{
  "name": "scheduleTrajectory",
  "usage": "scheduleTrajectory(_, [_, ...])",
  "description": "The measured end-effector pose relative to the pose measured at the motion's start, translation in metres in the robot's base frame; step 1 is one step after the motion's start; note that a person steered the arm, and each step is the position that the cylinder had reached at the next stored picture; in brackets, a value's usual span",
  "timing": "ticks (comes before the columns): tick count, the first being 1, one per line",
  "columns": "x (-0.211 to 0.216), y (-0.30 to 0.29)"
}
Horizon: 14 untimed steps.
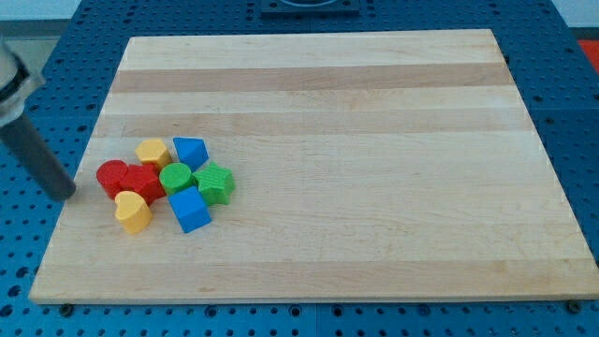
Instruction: Move the blue triangle towards the top center
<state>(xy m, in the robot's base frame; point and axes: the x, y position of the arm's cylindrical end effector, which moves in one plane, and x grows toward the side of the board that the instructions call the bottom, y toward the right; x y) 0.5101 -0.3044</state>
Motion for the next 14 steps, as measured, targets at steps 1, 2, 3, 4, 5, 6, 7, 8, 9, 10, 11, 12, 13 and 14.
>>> scheduleTrajectory(1, [0.001, 0.000])
scheduleTrajectory(2, [0.000, 0.026])
scheduleTrajectory(3, [-0.020, 0.076])
scheduleTrajectory(4, [-0.063, 0.124])
scheduleTrajectory(5, [-0.105, 0.142])
scheduleTrajectory(6, [-0.098, 0.144])
scheduleTrajectory(7, [-0.065, 0.144])
scheduleTrajectory(8, [-0.049, 0.149])
scheduleTrajectory(9, [-0.062, 0.204])
scheduleTrajectory(10, [-0.093, 0.268])
scheduleTrajectory(11, [-0.100, 0.276])
scheduleTrajectory(12, [-0.096, 0.266])
scheduleTrajectory(13, [-0.105, 0.244])
scheduleTrajectory(14, [-0.120, 0.247])
